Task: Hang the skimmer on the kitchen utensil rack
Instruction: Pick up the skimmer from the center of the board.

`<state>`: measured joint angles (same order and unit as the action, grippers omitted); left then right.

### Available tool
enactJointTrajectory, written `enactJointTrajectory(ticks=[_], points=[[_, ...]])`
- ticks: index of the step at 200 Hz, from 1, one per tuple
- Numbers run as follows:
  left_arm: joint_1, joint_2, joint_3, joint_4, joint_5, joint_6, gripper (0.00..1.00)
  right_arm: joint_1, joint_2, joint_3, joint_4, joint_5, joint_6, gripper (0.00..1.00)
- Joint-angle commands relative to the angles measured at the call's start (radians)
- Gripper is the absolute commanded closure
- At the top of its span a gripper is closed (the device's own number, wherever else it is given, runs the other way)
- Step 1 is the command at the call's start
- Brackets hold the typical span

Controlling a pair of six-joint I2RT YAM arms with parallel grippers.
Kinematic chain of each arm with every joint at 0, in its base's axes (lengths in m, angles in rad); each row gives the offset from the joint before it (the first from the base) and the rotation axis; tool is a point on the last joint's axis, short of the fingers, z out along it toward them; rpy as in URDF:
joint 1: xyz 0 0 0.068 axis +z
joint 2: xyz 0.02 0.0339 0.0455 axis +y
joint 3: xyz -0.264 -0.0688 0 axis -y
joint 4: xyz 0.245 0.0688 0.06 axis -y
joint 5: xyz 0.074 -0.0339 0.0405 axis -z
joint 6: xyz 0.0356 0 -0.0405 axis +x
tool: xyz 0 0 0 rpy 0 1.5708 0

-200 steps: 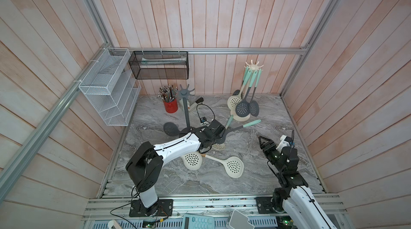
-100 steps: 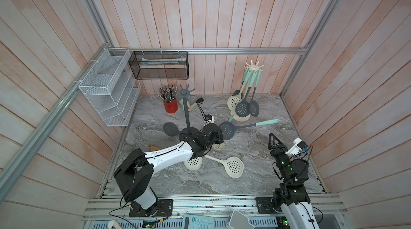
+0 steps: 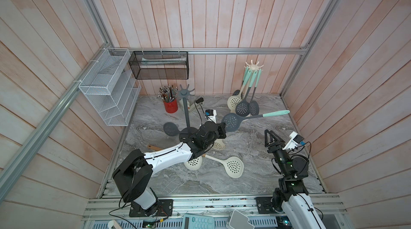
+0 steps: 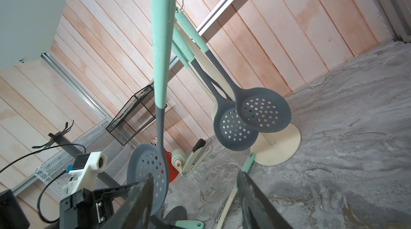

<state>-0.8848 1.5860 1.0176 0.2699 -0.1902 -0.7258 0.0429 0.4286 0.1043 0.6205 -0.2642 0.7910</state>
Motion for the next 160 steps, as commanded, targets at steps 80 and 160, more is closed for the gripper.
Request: enactJointTrajectory(ticks=[80,160], points=[[-0.004,0.034,-0.006,0.067,0.061,-0.012,1.00,-0.004,0.221,0.144,0.245,-0.009,-0.133,0.39],[-0.006,0.027,-0.020,0.075,0.089,-0.026,1.00,-0.008,0.340,0.226,0.323,-0.004,-0.181,0.56]])
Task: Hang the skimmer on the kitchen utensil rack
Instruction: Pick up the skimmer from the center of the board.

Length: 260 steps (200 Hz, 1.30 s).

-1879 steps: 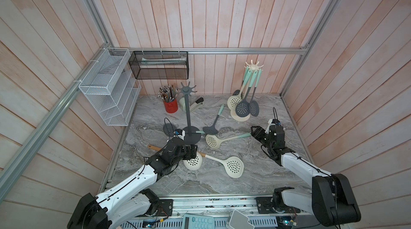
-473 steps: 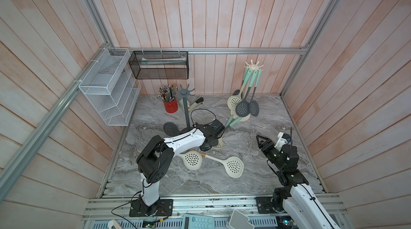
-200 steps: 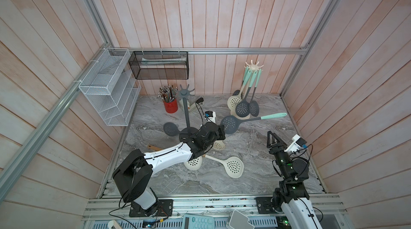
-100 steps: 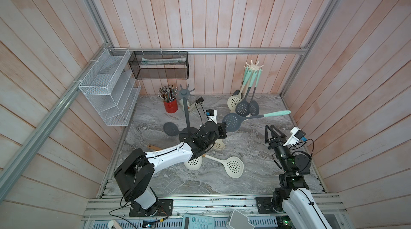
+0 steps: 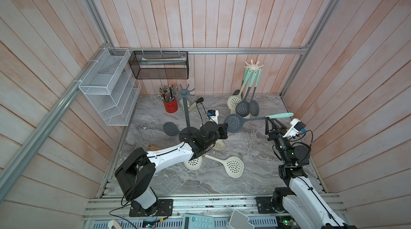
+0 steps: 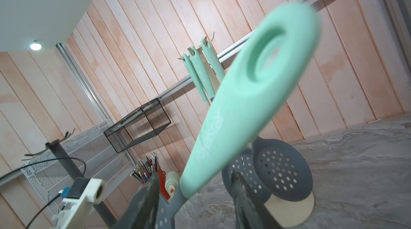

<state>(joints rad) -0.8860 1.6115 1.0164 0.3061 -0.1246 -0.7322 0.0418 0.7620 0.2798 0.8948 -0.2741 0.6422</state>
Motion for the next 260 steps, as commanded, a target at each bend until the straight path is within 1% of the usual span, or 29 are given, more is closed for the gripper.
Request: enactJointTrajectory(ticks=[1,24,43,60,72,79,87,92,100,102,106,114,124,137,148,164,176,189,204,212,233,260], points=[[-0.005,0.001,-0.018,0.039,0.023,-0.019,1.00,-0.007,0.007,0.051,0.049,0.006,-0.033,0.57],[-0.006,-0.005,-0.023,0.042,0.026,-0.023,1.00,-0.010,0.016,0.068,0.046,0.009,-0.048,0.64],[-0.007,-0.006,-0.025,0.041,0.031,-0.026,1.00,-0.017,0.026,0.076,0.049,0.004,-0.055,0.73],[-0.009,-0.012,-0.028,0.041,0.035,-0.029,1.00,-0.020,0.030,0.089,0.043,-0.004,-0.068,0.79],[-0.009,-0.015,-0.027,0.035,0.038,-0.026,0.96,-0.023,0.032,0.108,0.026,-0.017,-0.084,0.85],[-0.009,-0.018,-0.028,0.031,0.045,-0.020,0.90,-0.026,0.035,0.119,0.014,-0.028,-0.094,0.88],[-0.009,-0.020,-0.027,0.029,0.059,-0.009,0.80,-0.031,0.039,0.135,0.000,-0.047,-0.106,0.92],[-0.010,-0.023,-0.027,0.024,0.069,0.000,0.70,-0.035,0.044,0.152,-0.017,-0.064,-0.116,0.95],[-0.009,-0.025,-0.026,0.011,0.083,0.017,0.59,-0.044,0.056,0.176,-0.047,-0.093,-0.130,0.99],[-0.009,-0.026,-0.025,0.006,0.086,0.021,0.56,-0.045,0.056,0.181,-0.051,-0.096,-0.132,1.00],[-0.009,-0.028,-0.022,-0.004,0.095,0.033,0.48,-0.049,0.061,0.197,-0.064,-0.114,-0.140,1.00],[-0.009,-0.035,-0.018,-0.019,0.113,0.066,0.36,-0.061,0.081,0.233,-0.109,-0.157,-0.160,1.00],[-0.009,-0.048,-0.021,-0.036,0.126,0.102,0.25,-0.075,0.108,0.275,-0.159,-0.227,-0.192,1.00],[-0.009,-0.071,-0.027,-0.047,0.139,0.157,0.19,-0.089,0.141,0.327,-0.228,-0.316,-0.241,1.00],[-0.006,-0.093,-0.035,-0.040,0.165,0.208,0.17,-0.096,0.165,0.356,-0.268,-0.380,-0.275,1.00],[0.007,-0.107,-0.025,-0.032,0.225,0.272,0.16,-0.098,0.199,0.394,-0.322,-0.473,-0.316,1.00],[0.027,-0.102,0.000,-0.029,0.307,0.302,0.16,-0.098,0.218,0.406,-0.328,-0.550,-0.320,1.00],[0.051,-0.081,0.037,-0.018,0.436,0.330,0.16,-0.098,0.233,0.415,-0.322,-0.599,-0.312,1.00],[0.064,-0.045,0.092,-0.024,0.524,0.360,0.16,-0.094,0.249,0.418,-0.299,-0.656,-0.288,1.00],[0.070,-0.024,0.122,-0.022,0.590,0.378,0.17,-0.084,0.255,0.418,-0.285,-0.674,-0.273,1.00],[0.070,0.034,0.191,-0.018,0.696,0.418,0.19,-0.035,0.264,0.430,-0.305,-0.698,-0.279,1.00],[0.071,0.094,0.260,-0.014,0.790,0.447,0.23,0.023,0.282,0.440,-0.296,-0.711,-0.260,1.00]])
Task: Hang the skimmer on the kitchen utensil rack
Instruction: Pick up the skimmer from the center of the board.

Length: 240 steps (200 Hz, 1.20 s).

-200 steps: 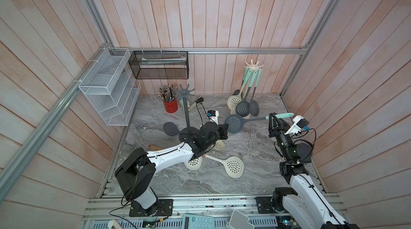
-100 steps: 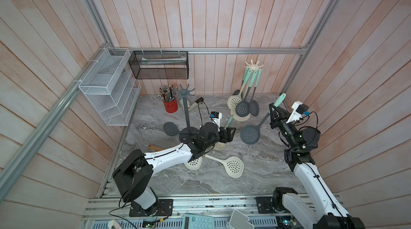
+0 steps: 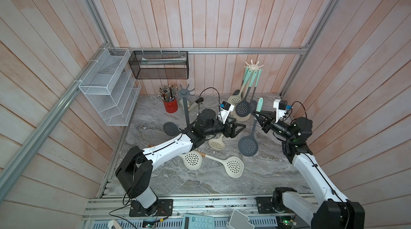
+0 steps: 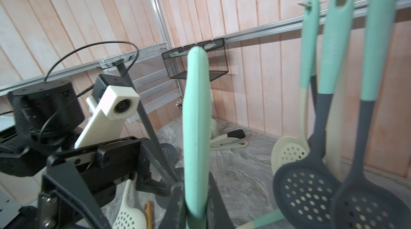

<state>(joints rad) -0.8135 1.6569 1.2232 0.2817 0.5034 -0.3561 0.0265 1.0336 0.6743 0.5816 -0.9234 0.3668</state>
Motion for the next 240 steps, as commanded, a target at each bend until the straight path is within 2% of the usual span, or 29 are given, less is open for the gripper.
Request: enactJointTrajectory(ticks=[1,19,58,73,110,132,142,163,182,205,240], points=[[-0.002,0.050,0.056,0.010,0.163,0.071,0.23,0.040,0.012,0.046,0.019,-0.062,0.018,1.00],[-0.001,0.074,0.087,0.008,0.190,0.087,0.24,0.068,0.025,0.057,0.027,-0.077,0.038,1.00],[-0.001,0.093,0.102,0.031,0.234,0.103,0.39,0.094,0.043,0.060,0.084,-0.103,0.106,1.00],[-0.001,0.098,0.105,0.035,0.241,0.102,0.48,0.101,0.048,0.061,0.092,-0.102,0.118,1.00],[0.000,0.104,0.110,0.043,0.233,0.092,0.80,0.113,0.039,0.065,0.078,-0.085,0.129,0.98],[0.002,0.109,0.117,0.046,0.220,0.074,0.94,0.123,0.024,0.060,0.045,-0.056,0.110,0.91],[0.004,0.107,0.117,0.045,0.203,0.067,1.00,0.127,0.013,0.056,0.024,-0.031,0.095,0.83],[0.007,0.101,0.114,0.044,0.173,0.045,1.00,0.128,-0.027,0.042,-0.027,0.034,0.061,0.74],[0.008,0.088,0.100,0.060,0.155,0.026,1.00,0.130,-0.047,0.033,-0.058,0.076,0.046,0.71],[0.008,0.079,0.097,0.056,0.113,0.004,1.00,0.130,-0.084,0.007,-0.078,0.164,0.042,0.54],[0.017,0.070,0.116,-0.011,-0.011,-0.043,1.00,0.133,-0.160,-0.019,-0.186,0.345,-0.019,0.49]])
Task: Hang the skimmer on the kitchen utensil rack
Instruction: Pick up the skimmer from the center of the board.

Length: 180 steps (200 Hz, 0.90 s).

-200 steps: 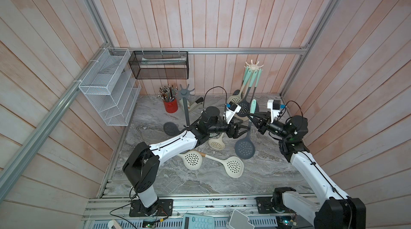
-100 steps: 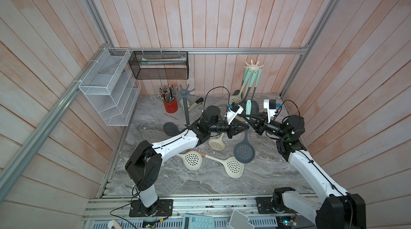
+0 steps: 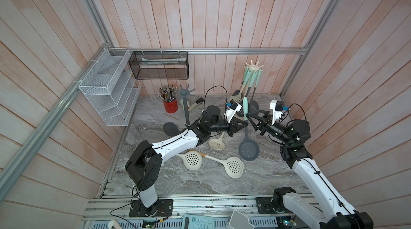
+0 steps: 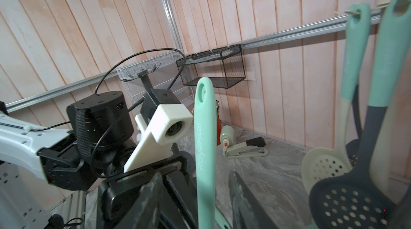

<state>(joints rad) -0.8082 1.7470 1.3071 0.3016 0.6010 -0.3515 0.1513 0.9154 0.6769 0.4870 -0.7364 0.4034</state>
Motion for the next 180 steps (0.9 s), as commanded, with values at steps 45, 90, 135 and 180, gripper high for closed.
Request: enactJointTrajectory(ticks=[45,90,135,180], points=[[0.014,-0.021,0.079,-0.138,-0.258,-0.088,1.00,0.149,-0.125,-0.103,-0.202,0.528,-0.148,0.49],[0.014,-0.029,0.090,-0.178,-0.355,-0.112,1.00,0.272,-0.164,-0.209,-0.146,0.718,-0.156,0.49],[0.012,-0.021,0.097,-0.186,-0.360,-0.123,1.00,0.315,-0.042,-0.201,-0.105,0.703,-0.198,0.49],[0.009,-0.019,0.114,-0.212,-0.359,-0.119,1.00,0.319,0.068,-0.164,-0.056,0.699,-0.243,0.48]])
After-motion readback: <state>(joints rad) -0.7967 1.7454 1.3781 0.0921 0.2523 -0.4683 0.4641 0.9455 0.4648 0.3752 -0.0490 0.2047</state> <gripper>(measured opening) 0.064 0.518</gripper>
